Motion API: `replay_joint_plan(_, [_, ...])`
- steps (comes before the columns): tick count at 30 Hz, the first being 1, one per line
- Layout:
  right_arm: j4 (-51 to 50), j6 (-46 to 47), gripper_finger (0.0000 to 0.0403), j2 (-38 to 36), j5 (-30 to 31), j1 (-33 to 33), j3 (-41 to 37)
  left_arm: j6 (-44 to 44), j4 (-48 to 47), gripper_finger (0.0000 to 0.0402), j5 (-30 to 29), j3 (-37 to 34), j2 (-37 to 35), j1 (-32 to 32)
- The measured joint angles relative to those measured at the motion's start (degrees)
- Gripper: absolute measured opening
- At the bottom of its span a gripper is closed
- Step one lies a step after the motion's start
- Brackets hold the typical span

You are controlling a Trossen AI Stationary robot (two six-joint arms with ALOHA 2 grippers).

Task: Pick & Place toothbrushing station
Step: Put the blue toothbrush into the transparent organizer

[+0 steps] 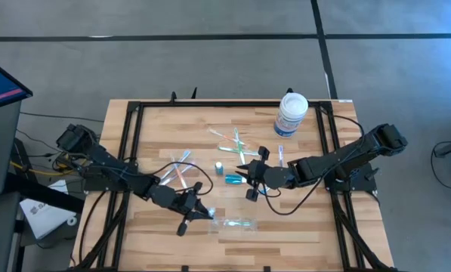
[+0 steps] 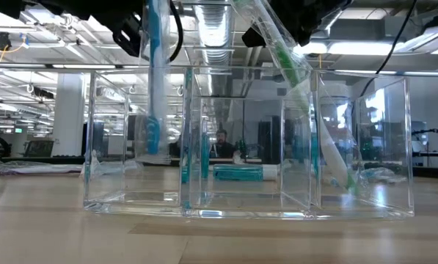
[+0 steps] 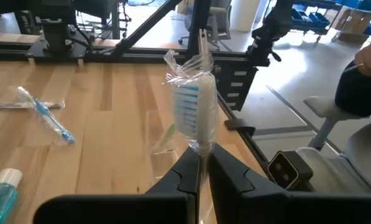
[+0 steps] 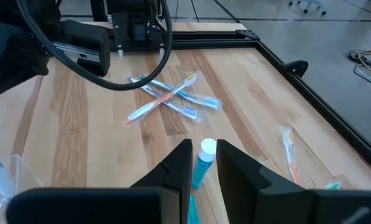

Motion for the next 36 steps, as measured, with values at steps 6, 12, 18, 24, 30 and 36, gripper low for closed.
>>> replay_joint_plan(6, [-0.68, 0.00, 0.0064, 0.00, -0.01, 0.00, 0.00, 1.50, -0.05, 0.0008, 2.40, 0.00, 0.00, 0.00])
replay_joint_plan(12, [-0.67, 0.01, 0.0064, 0.00, 0.01, 0.00, 0.00, 1.41, -0.10, 0.0022, 2.45, 0.00, 0.00, 0.00])
replay_joint_plan(18, [-0.66, 0.00, 0.0064, 0.00, 0.03, 0.00, 0.00, 1.08, -0.12, 0.0037, 2.45, 0.00, 0.00, -0.02])
replay_joint_plan(24, [-0.66, 0.02, 0.0064, 0.00, 0.03, 0.00, 0.00, 0.96, -0.32, 0.0055, 2.56, 0.00, 0.00, -0.12])
replay_joint_plan(30, [-0.66, 0.02, 0.0064, 0.00, 0.03, 0.00, 0.00, 0.94, -0.51, 0.0089, 4.00, 0.00, 0.00, -0.15])
replay_joint_plan(36, [-0.67, 0.02, 0.0064, 0.00, 0.03, -0.01, 0.00, 0.94, -0.46, 0.0131, 4.05, 0.00, 0.00, -0.15])
